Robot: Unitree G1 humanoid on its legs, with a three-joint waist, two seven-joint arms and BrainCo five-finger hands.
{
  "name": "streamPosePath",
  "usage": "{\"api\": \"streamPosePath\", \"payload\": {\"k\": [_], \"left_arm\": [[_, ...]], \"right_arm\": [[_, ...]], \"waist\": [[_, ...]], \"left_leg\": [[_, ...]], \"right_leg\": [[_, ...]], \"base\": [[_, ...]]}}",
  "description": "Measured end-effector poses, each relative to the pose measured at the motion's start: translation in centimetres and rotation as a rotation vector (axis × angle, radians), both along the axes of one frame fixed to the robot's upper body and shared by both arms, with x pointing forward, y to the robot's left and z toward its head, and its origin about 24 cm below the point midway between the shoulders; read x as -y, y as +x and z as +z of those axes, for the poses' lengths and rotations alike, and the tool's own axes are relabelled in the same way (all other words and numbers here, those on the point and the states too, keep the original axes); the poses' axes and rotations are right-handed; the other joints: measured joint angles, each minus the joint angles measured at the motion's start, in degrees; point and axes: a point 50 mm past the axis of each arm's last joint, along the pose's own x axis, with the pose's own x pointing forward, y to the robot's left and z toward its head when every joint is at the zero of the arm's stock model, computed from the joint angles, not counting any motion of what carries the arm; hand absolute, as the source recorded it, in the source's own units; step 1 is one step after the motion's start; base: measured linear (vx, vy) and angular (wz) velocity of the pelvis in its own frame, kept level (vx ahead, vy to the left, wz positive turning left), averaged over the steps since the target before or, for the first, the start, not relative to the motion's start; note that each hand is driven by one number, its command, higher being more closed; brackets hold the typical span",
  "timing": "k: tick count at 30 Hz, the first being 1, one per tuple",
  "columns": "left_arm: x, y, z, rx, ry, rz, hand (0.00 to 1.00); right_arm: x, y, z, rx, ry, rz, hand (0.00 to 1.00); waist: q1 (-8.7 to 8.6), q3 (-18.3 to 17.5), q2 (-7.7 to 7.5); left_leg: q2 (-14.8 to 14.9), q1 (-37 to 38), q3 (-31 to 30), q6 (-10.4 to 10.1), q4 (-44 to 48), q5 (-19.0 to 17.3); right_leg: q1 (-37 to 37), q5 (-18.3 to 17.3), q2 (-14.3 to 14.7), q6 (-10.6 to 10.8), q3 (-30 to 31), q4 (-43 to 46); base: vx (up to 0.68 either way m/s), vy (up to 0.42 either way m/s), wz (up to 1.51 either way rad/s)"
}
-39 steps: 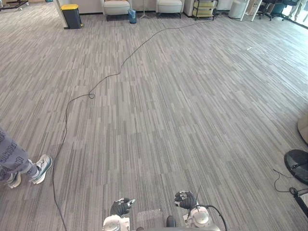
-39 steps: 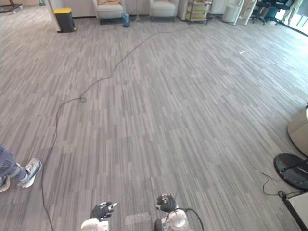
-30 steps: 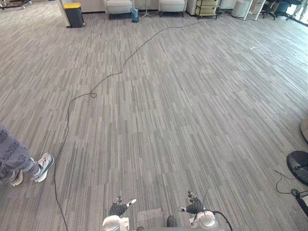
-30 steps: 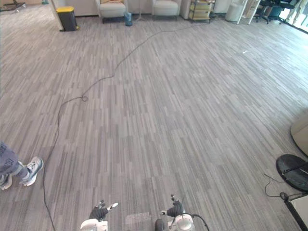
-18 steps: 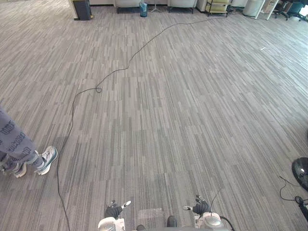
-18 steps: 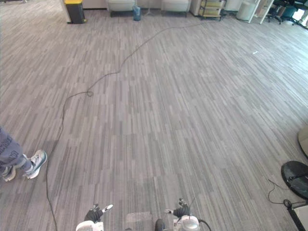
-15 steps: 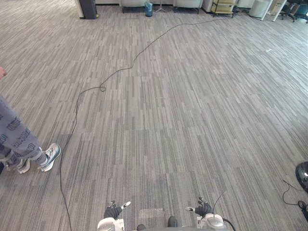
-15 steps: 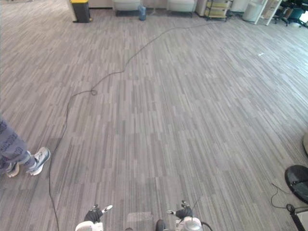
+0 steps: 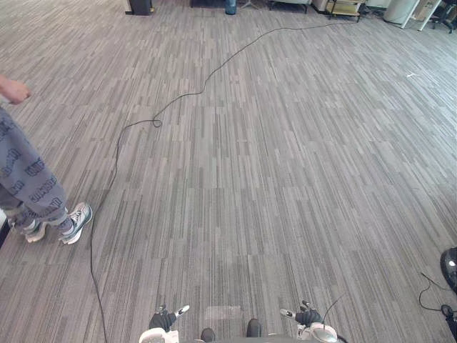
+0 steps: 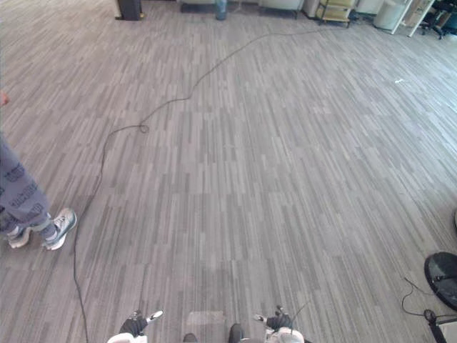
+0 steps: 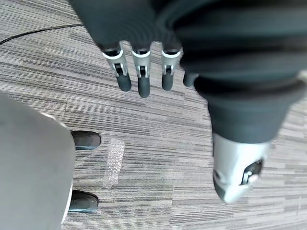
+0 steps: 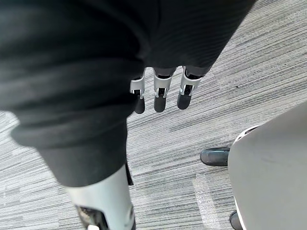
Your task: Pick up cushions and gather them together orderly.
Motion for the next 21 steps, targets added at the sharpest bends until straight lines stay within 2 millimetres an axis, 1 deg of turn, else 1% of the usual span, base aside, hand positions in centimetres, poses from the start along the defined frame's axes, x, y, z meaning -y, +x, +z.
{"api": "streamPosePath", "payload": {"k": [1, 2, 3, 4, 5, 6, 7, 8, 9, 10, 11, 12, 13, 14, 15, 16, 17, 18, 19, 20, 21], "left_arm": [[-0.2, 0.6, 0.2, 0.021, 0.006, 0.000, 0.00], [-0.2, 1.3, 0.5, 0.047, 0.006, 0.002, 0.00], [0.0, 1.6, 0.6, 0.062, 0.000, 0.006, 0.00], [0.0, 1.7, 0.7, 0.069, -0.002, 0.015, 0.00], [-0.4, 2.1, 1.0, 0.093, 0.001, 0.038, 0.00], [-0.6, 2.6, 1.3, 0.124, -0.005, 0.077, 0.00], [-0.5, 2.6, 1.3, 0.127, -0.010, 0.091, 0.00], [-0.5, 2.6, 1.3, 0.134, -0.012, 0.101, 0.00], [-0.6, 2.8, 1.4, 0.142, -0.015, 0.108, 0.00], [-0.6, 3.0, 1.5, 0.153, -0.015, 0.108, 0.00], [-0.6, 3.1, 1.6, 0.156, -0.015, 0.107, 0.00], [-0.4, 3.3, 1.6, 0.163, -0.019, 0.109, 0.00], [-0.3, 3.5, 1.7, 0.172, -0.023, 0.114, 0.00], [-0.2, 3.6, 1.8, 0.184, -0.024, 0.115, 0.00], [-0.6, 3.9, 2.0, 0.200, -0.015, 0.115, 0.00], [-0.7, 4.1, 2.1, 0.207, -0.014, 0.122, 0.00], [-0.8, 4.2, 2.1, 0.210, -0.014, 0.127, 0.00], [-1.1, 4.1, 2.1, 0.207, -0.011, 0.148, 0.00], [-1.0, 3.9, 2.0, 0.198, -0.013, 0.145, 0.00], [-0.9, 4.0, 2.0, 0.196, -0.013, 0.137, 0.00], [-0.6, 3.8, 1.8, 0.184, -0.014, 0.114, 0.00]], "right_arm": [[0.0, 0.3, 0.1, 0.008, 0.005, -0.011, 0.00], [0.2, 0.5, 0.2, 0.019, 0.001, -0.025, 0.00], [0.5, 0.4, 0.2, 0.020, -0.008, -0.030, 0.00], [0.7, 0.3, 0.2, 0.018, -0.013, -0.036, 0.00], [0.5, 0.5, 0.3, 0.027, -0.009, -0.045, 0.00], [0.4, 0.9, 0.5, 0.047, -0.012, -0.048, 0.00], [0.5, 0.9, 0.5, 0.050, -0.016, -0.050, 0.00], [0.6, 0.8, 0.5, 0.046, -0.022, -0.055, 0.00], [0.7, 0.8, 0.5, 0.044, -0.028, -0.058, 0.00], [0.7, 0.8, 0.5, 0.044, -0.030, -0.058, 0.00], [0.7, 0.8, 0.5, 0.044, -0.032, -0.058, 0.00], [0.9, 0.8, 0.6, 0.042, -0.037, -0.059, 0.00], [0.9, 0.8, 0.6, 0.041, -0.041, -0.056, 0.00], [0.8, 1.0, 0.6, 0.040, -0.040, -0.052, 0.00], [0.0, 1.2, 0.5, 0.044, -0.023, -0.043, 0.00], [-0.6, 1.5, 0.6, 0.051, -0.011, -0.038, 0.00], [-0.8, 1.5, 0.6, 0.052, -0.006, -0.035, 0.00], [-1.3, 1.5, 0.5, 0.051, 0.004, -0.025, 0.00], [-1.7, 1.5, 0.5, 0.050, 0.008, -0.011, 0.00], [-1.7, 1.6, 0.5, 0.055, 0.008, -0.009, 0.00], [-1.6, 1.8, 0.7, 0.071, 0.005, -0.010, 0.00]], "waist": [[0.08, 1.20, -0.25], [0.32, 2.90, 0.10], [0.62, 3.50, 0.81], [0.73, 3.71, 1.09], [0.77, 4.39, 0.89], [1.19, 5.12, 0.89], [1.36, 5.25, 1.11], [1.46, 5.63, 0.94], [1.55, 5.67, 1.13], [1.95, 5.73, 1.12], [2.16, 5.72, 1.12], [2.76, 5.74, 1.13], [3.28, 5.76, 1.06], [4.22, 5.19, 0.54], [4.12, 5.06, -0.61], [4.23, 5.02, -0.95], [4.39, 4.94, -1.15], [5.23, 4.66, -1.54], [5.52, 4.55, -1.67], [5.49, 4.53, -1.59], [5.39, 4.63, -1.43]], "left_leg": [[0.29, -2.64, -0.13, -0.27, 5.44, -2.89], [1.31, -5.47, -0.19, -0.64, 12.52, -6.50], [2.55, -7.59, 0.05, -1.11, 17.82, -9.13], [3.21, -8.87, 0.31, -1.73, 21.26, -10.31], [4.37, -13.05, 2.00, -2.75, 30.15, -10.91], [6.86, -17.58, 4.75, -2.37, 39.94, -12.44], [7.93, -18.74, 5.48, -2.17, 42.08, -13.28], [9.79, -20.53, 6.88, -1.97, 43.63, -14.35], [11.08, -22.44, 7.72, -2.08, 42.29, -14.48], [11.14, -24.05, 7.96, -1.99, 36.80, -12.90], [10.89, -24.53, 7.85, -2.17, 34.19, -11.84], [10.17, -25.14, 7.39, -2.85, 26.47, -7.96], [9.58, -25.53, 7.17, -3.53, 23.33, -3.23], [7.27, -25.08, 8.01, -1.88, 21.96, 1.01], [6.21, -26.45, 8.93, -1.10, 23.51, -1.41], [6.21, -27.46, 9.29, 0.20, 26.35, -3.10], [6.22, -27.68, 9.57, 0.67, 27.50, -3.94], [6.20, -26.86, 10.47, 1.63, 30.00, -6.51], [5.97, -24.12, 11.19, 2.00, 29.88, -8.85], [5.92, -23.28, 11.23, 2.02, 29.70, -9.53], [5.75, -20.71, 11.22, 1.85, 28.50, -10.92]], "right_leg": [[-0.18, -0.83, -0.12, -0.26, -0.22, 0.70], [-0.29, -2.49, 0.16, -0.52, -0.38, 2.39], [-0.55, -3.64, 0.73, -0.76, -0.46, 3.75], [-0.76, -4.35, 0.94, -1.07, -0.48, 4.56], [-1.10, -5.80, 0.70, -1.35, -0.39, 6.05], [-0.87, -7.04, 0.65, -1.83, -0.42, 7.29], [-0.64, -7.42, 0.69, -1.80, -0.43, 7.70], [0.26, -7.81, 0.60, -1.93, -0.53, 7.80], [1.21, -8.63, -0.29, -1.40, -0.97, 7.77], [1.96, -9.63, -1.88, -0.28, -0.92, 7.74], [2.06, -9.94, -2.49, 0.21, -0.80, 7.73], [2.28, -10.87, -4.07, 1.64, -0.11, 7.70], [2.43, -11.55, -5.22, 2.72, 0.31, 7.61], [2.48, -12.45, -7.26, 3.65, 1.34, 6.72], [2.33, -11.91, -8.19, 3.08, 2.16, 6.88], [2.30, -10.86, -8.52, 3.01, 2.13, 7.04], [2.36, -10.43, -8.90, 3.74, 2.22, 7.28], [2.79, -9.74, -9.68, 4.97, 3.31, 9.06], [1.48, -9.37, -10.31, 5.80, 4.61, 15.34], [0.51, -9.09, -10.48, 6.45, 4.75, 18.56], [-2.80, -8.26, -10.99, 8.05, 5.30, 27.73]], "base": [[-0.05, -0.050, 0.14], [-0.03, -0.052, 0.13], [-0.02, -0.039, 0.07], [0.00, -0.011, 0.10], [0.02, -0.003, 0.10], [0.04, 0.004, 0.08], [0.11, 0.022, 0.04], [0.14, 0.046, 0.07], [0.26, 0.147, 0.07], [0.24, 0.173, 0.02], [0.34, 0.268, -0.11], [0.27, 0.230, -0.17], [0.41, 0.323, -0.24], [0.59, 0.336, -0.13], [0.61, 0.310, -0.04], [0.51, 0.220, 0.03], [0.38, 0.197, -0.08], [0.57, 0.285, -0.27], [0.47, 0.234, -0.29], [0.45, 0.214, -0.30], [0.32, 0.153, -0.09]]}}
